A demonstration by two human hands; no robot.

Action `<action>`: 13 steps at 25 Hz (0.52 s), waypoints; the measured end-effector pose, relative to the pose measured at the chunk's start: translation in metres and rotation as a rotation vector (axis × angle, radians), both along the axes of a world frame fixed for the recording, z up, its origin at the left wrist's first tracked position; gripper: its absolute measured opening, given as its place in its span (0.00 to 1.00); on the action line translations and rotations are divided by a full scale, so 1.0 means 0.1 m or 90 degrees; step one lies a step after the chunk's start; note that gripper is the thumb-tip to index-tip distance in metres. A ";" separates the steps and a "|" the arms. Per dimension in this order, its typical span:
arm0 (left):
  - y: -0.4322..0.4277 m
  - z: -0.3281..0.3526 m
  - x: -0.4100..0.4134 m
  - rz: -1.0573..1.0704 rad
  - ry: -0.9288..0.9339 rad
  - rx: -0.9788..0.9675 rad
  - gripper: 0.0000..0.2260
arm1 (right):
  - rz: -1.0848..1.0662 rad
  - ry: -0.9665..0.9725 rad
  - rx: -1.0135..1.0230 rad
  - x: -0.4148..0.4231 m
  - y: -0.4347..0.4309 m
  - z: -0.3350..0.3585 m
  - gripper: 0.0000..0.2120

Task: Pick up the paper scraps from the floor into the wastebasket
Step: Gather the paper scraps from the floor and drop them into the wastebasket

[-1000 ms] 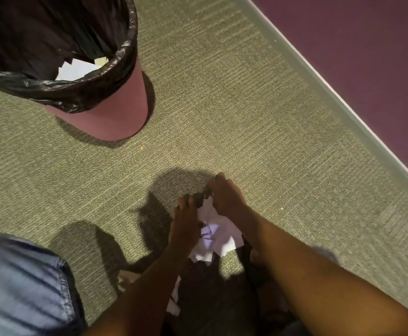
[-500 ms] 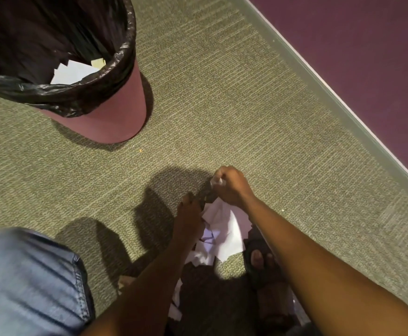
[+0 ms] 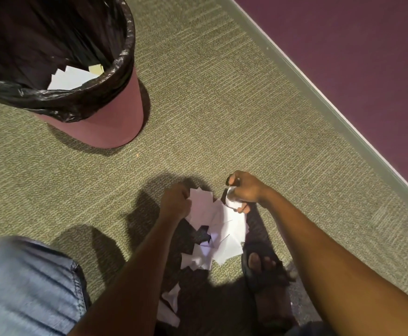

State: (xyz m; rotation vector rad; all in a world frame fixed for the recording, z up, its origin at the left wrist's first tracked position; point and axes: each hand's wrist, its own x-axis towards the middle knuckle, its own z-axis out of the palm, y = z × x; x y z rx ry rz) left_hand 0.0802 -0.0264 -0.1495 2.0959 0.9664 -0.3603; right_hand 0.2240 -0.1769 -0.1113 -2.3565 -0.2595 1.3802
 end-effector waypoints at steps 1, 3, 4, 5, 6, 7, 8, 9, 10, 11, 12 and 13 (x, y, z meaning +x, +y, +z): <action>0.04 0.02 0.02 0.002 -0.006 0.001 0.05 | 0.070 -0.010 -0.043 0.01 -0.03 0.00 0.19; 0.12 0.09 0.06 0.008 -0.011 -0.004 0.05 | 0.184 -0.030 -0.120 -0.05 -0.06 -0.01 0.19; 0.15 0.11 0.07 0.009 -0.011 -0.003 0.04 | 0.199 -0.019 -0.147 -0.10 -0.07 -0.03 0.19; 0.17 0.13 0.06 0.009 -0.012 -0.003 0.03 | 0.183 -0.007 -0.164 -0.16 -0.09 -0.06 0.18; 0.18 0.15 0.05 0.014 -0.017 -0.004 0.03 | 0.151 -0.001 -0.167 -0.23 -0.11 -0.09 0.18; 0.18 0.16 0.05 0.021 -0.023 -0.007 0.03 | 0.120 -0.015 -0.166 -0.30 -0.11 -0.11 0.19; 0.18 0.18 0.03 0.027 -0.027 -0.009 0.03 | 0.119 -0.055 -0.169 -0.36 -0.12 -0.15 0.18; 0.17 0.20 0.02 0.032 -0.031 -0.011 0.04 | 0.136 -0.109 -0.174 -0.41 -0.13 -0.20 0.17; 0.16 0.23 0.01 0.035 -0.038 -0.010 0.05 | 0.152 -0.159 -0.176 -0.45 -0.14 -0.24 0.17; 0.14 0.25 0.00 0.039 -0.045 -0.008 0.06 | 0.155 -0.189 -0.170 -0.48 -0.14 -0.27 0.16; 0.13 0.26 -0.01 0.042 -0.047 -0.008 0.06 | 0.148 -0.200 -0.161 -0.49 -0.14 -0.29 0.14; 0.13 0.27 -0.02 0.050 -0.048 -0.011 0.06 | 0.141 -0.195 -0.155 -0.49 -0.13 -0.30 0.13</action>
